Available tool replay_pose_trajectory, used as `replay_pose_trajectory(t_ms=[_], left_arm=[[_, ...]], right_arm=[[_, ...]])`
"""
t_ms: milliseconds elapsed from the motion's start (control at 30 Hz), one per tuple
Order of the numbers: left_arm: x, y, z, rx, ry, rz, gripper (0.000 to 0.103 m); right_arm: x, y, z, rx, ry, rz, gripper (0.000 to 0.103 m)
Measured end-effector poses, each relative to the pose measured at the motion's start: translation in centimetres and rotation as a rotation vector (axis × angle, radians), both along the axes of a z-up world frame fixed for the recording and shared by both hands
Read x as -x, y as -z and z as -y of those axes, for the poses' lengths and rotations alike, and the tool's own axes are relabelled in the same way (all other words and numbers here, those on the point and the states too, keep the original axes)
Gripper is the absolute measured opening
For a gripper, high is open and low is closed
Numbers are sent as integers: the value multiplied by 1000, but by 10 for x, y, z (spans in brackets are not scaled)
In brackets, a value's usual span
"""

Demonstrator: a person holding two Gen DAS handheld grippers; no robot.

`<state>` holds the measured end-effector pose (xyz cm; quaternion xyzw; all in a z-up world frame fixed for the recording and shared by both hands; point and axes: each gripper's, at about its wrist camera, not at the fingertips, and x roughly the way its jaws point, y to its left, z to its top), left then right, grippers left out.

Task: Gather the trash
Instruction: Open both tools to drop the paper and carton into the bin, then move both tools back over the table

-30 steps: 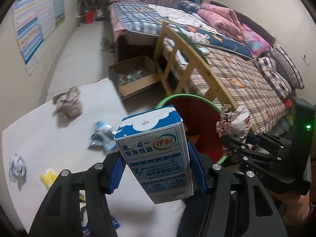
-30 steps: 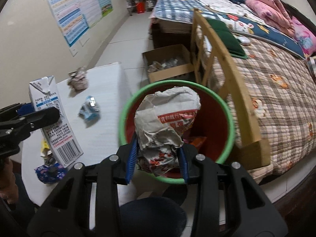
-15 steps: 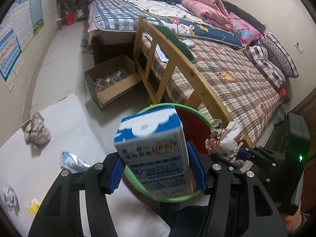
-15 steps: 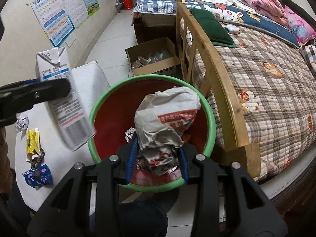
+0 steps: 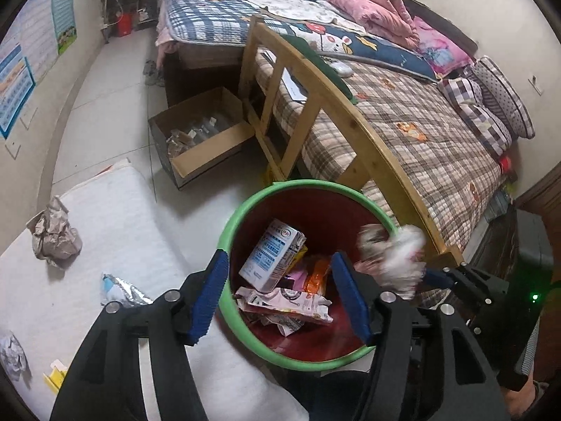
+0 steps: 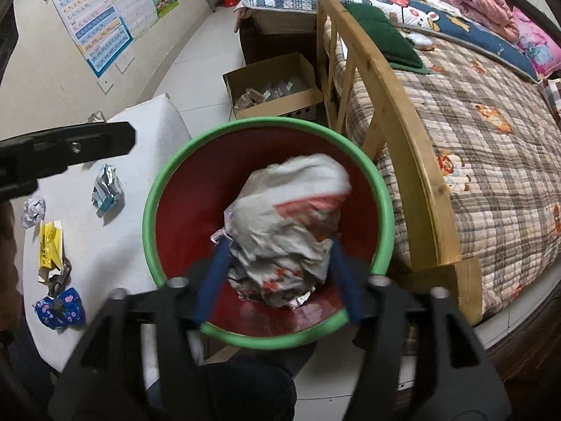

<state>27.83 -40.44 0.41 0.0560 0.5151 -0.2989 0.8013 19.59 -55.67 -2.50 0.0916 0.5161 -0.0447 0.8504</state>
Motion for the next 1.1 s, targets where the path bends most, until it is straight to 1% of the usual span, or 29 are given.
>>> replay_pose_trajectory(t_ms=[33,67,100,133,200,233,300,400,500,667,800,967,1100], left_arm=[[0,-1,-4,2,-6,4,68],[0,-3,-7,4,-13,8,71],[1,-5,-12,10,-24,13,73],[2,-7,-17,13,-34,16,79],[4,-10,-26,12,-56,27,90],[6,-12,-31,8,-63,33,91],[8,-13,-40,-3,-73,41,92],[16,-16,-59,-11,-97,53,95],[25,-19,-79,-16,-117,61,95],[46,-22,-132,-22,-172,65,95],[58,-21,-181,-20,-245,56,95],[74,-21,-249,-25,-366,53,95],[86,-15,-296,-18,-454,31,95]], right_arm=[[0,0,-1,0,-1,-1,70],[0,1,-1,-2,0,-4,78],[0,1,-3,-7,1,-2,81],[1,0,-4,-11,-1,1,82],[1,-2,-9,-10,-5,2,90],[1,-3,-12,-7,-6,4,91],[2,-8,-18,0,-13,13,95],[3,-14,-26,4,-15,23,98],[6,-21,-38,-4,-19,33,98],[8,-28,-66,-15,-64,44,98],[8,-34,-98,-5,-122,50,98],[5,-39,-133,-3,-177,53,98],[0,-41,-162,0,-219,56,98]])
